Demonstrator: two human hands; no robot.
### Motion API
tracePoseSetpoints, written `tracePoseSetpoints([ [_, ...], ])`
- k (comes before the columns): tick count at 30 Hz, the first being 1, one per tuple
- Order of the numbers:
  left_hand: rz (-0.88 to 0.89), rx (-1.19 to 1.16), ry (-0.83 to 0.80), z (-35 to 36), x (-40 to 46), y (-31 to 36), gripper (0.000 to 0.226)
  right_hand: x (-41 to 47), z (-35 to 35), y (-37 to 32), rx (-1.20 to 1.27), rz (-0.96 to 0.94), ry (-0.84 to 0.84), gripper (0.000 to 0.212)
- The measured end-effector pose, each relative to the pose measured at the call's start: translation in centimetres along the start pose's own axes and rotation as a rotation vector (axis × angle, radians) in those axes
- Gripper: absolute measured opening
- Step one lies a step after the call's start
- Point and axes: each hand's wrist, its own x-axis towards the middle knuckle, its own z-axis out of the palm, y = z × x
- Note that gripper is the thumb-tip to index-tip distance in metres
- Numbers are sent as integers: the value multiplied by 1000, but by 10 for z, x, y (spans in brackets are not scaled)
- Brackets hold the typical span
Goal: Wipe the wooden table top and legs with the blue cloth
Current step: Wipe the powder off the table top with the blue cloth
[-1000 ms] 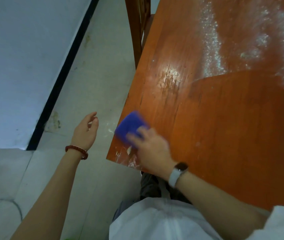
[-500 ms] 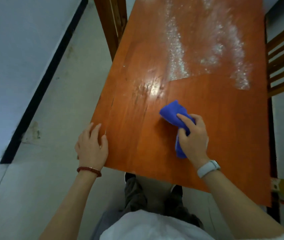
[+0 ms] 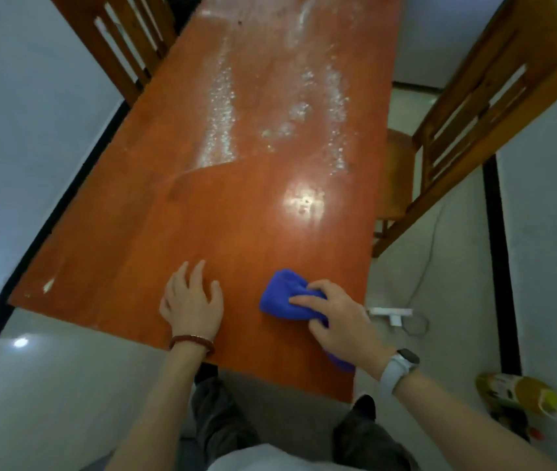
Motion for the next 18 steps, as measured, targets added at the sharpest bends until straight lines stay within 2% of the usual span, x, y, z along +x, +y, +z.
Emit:
tracePoseSetpoints([
  [4,39,20,-71,53,-56,74,48,-39,-63,57,95,206,208,47],
  [9,37,31,-96,74,-74,122,50,-63,-106,92,108,354,256,43],
  [18,-67,-23,7,73,-19,161,51,11,-150,103,69,239,176,44],
])
